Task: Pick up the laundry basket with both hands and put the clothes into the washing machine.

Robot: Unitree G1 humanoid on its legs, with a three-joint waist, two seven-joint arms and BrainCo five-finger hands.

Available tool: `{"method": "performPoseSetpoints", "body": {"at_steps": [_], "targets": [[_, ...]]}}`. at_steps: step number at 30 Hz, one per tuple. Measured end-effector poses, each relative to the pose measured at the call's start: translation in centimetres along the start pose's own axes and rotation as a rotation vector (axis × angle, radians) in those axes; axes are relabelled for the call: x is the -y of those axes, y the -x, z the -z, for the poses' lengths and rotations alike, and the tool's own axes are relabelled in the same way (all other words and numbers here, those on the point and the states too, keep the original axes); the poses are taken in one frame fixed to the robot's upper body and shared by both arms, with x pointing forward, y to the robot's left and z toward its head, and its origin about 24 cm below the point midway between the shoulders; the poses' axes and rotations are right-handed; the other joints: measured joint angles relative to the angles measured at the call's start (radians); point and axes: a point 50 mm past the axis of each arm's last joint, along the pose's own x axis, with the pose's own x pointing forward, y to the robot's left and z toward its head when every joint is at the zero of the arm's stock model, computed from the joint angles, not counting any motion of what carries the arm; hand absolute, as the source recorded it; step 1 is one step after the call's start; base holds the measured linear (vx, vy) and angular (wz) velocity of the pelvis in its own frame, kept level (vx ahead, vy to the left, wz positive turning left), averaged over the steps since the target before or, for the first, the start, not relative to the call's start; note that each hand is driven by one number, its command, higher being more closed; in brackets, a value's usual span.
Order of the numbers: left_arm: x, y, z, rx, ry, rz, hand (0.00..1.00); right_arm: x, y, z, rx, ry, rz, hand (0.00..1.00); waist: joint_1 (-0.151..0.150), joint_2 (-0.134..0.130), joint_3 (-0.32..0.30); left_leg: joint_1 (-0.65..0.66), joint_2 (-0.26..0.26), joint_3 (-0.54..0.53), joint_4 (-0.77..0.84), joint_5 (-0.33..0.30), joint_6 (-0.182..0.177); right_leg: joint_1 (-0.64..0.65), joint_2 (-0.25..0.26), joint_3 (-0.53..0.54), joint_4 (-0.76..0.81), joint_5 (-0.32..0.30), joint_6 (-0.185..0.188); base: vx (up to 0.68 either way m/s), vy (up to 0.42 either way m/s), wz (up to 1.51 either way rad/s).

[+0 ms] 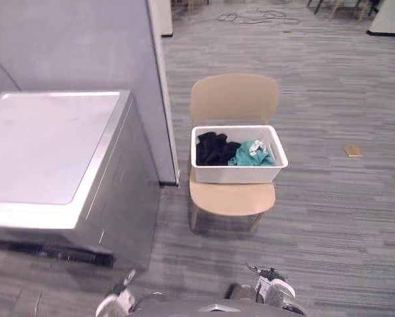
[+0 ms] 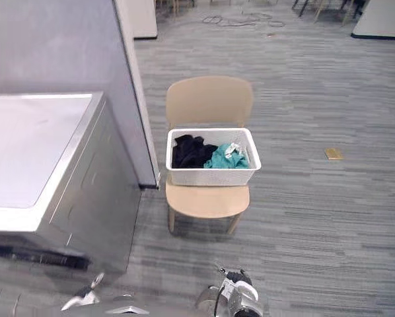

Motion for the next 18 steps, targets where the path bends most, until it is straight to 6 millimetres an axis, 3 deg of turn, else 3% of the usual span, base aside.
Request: {"method": "performPoseSetpoints", "body": {"at_steps": [2, 3, 4, 5, 6, 8, 10, 11, 12, 13, 14, 15, 16, 18], "targets": [[-0.3, 0.0, -0.5, 0.022, -0.047, 0.001, 0.0, 0.1, 0.3, 1.2, -0.031, -0.022, 0.002, 0.0, 0.0, -0.033, 0.008, 0.03, -0.035, 0.008, -0.055, 0.014, 0.024, -0.018, -0.033, 0.046, 0.047, 0.013, 0.018, -0.33, 0.04, -0.12], [-0.3, 0.0, -0.4, 0.022, -0.053, 0.002, 0.0, 0.2, 0.3, 1.4, -0.033, -0.028, 0.003, 0.0, 0.0, -0.034, 0.01, 0.039, -0.041, 0.008, -0.067, 0.02, 0.033, -0.028, -0.033, 0.077, 0.064, 0.025, 0.038, -0.28, 0.015, -0.15], [-0.5, 0.1, -0.2, 0.021, -0.054, -0.001, 0.0, 0.4, 0.4, 1.3, -0.024, -0.035, 0.009, 0.0, -0.006, -0.034, 0.01, 0.036, -0.038, 0.006, -0.071, 0.029, 0.039, -0.058, -0.018, 0.162, 0.094, 0.064, 0.081, -0.22, -0.016, 0.0], [-0.7, 0.1, -0.3, 0.023, -0.051, -0.01, 0.0, 0.6, 0.4, 1.0, -0.008, -0.041, 0.012, 0.0, -0.006, -0.033, 0.01, 0.018, -0.023, 0.01, -0.063, 0.047, 0.056, -0.101, 0.012, 0.284, 0.142, 0.094, 0.091, -0.2, -0.045, 0.14], [-0.9, 0.1, -0.3, 0.023, -0.044, -0.018, 0.0, 0.7, 0.4, 1.0, -0.004, -0.045, 0.015, 0.0, -0.007, -0.034, 0.01, 0.007, -0.016, 0.003, -0.06, 0.055, 0.058, -0.128, 0.025, 0.342, 0.218, 0.092, 0.088, -0.17, -0.118, 0.39], [-2.1, 0.2, 0.3, 0.005, 0.014, -0.064, 0.0, 1.1, 0.5, 1.6, -0.023, -0.043, 0.028, 0.0, 0.0, -0.038, 0.009, -0.013, 0.006, -0.046, -0.064, 0.098, 0.053, -0.164, 0.068, 0.457, 0.55, 0.065, 0.088, -0.13, -0.183, 0.6], [-3.3, 0.3, 1.0, -0.019, 0.052, -0.106, 0.0, 1.2, 0.6, 2.0, -0.031, -0.04, 0.029, 0.0, 0.02, -0.052, 0.0, -0.033, 0.005, -0.067, -0.06, 0.122, 0.044, -0.137, 0.092, 0.526, 0.656, 0.061, 0.089, -0.08, -0.256, 0.41], [-4.0, 0.4, 1.2, -0.024, 0.091, -0.13, 0.0, 0.8, 0.7, 2.2, -0.038, -0.039, 0.018, 0.0, 0.032, -0.066, -0.008, -0.058, -0.001, -0.08, -0.051, 0.141, 0.035, -0.092, 0.092, 0.556, 0.607, 0.077, 0.092, -0.05, -0.257, 0.3], [-4.4, 0.5, 1.5, -0.03, 0.101, -0.144, 0.0, 0.6, 0.7, 2.3, -0.042, -0.04, 0.01, 0.0, 0.043, -0.077, -0.016, -0.075, -0.002, -0.084, -0.043, 0.15, 0.03, -0.061, 0.096, 0.572, 0.56, 0.049, 0.108, -0.11, -0.333, 0.26], [-4.3, 0.6, 1.9, -0.043, 0.117, -0.151, 0.0, 0.3, 0.7, 2.3, -0.04, -0.035, -0.002, 0.0, 0.058, -0.063, -0.019, -0.095, 0.008, -0.099, -0.055, 0.185, 0.019, -0.024, 0.129, 0.572, 0.485, -0.01, 0.107, -0.13, -0.219, 0.37], [-4.3, 0.7, 2.8, -0.072, 0.132, -0.159, 0.0, 0.8, 0.7, 2.3, -0.039, -0.024, 0.003, 0.0, 0.056, -0.031, -0.039, -0.111, 0.031, -0.114, -0.083, 0.213, 0.014, 0.016, 0.163, 0.572, 0.392, -0.049, 0.12, -0.19, -0.305, 0.56], [-4.2, 0.9, 3.6, -0.09, 0.148, -0.165, 0.0, 1.1, 0.7, 2.3, -0.038, -0.007, 0.004, 0.0, 0.064, -0.015, -0.059, -0.118, 0.045, -0.124, -0.111, 0.244, 0.006, 0.1, 0.183, 0.572, 0.232, -0.126, 0.115, -0.14, -0.223, 0.41], [-4.3, 1.0, 3.6, -0.087, 0.15, -0.168, 0.0, 0.6, 0.7, 2.1, -0.031, 0.001, -0.014, 0.0, 0.086, -0.021, -0.062, -0.13, 0.044, -0.121, -0.128, 0.262, -0.002, 0.135, 0.184, 0.568, 0.135, -0.175, 0.098, -0.2, -0.268, 0.09], [-4.4, 1.0, 3.6, -0.085, 0.159, -0.173, 0.0, -1.0, 0.6, 1.1, -0.006, 0.031, -0.062, 0.0, 0.108, -0.026, -0.067, -0.192, 0.052, -0.131, -0.158, 0.313, -0.013, 0.175, 0.197, 0.54, -0.063, -0.214, 0.06, -0.26, -0.239, -0.06]]}}
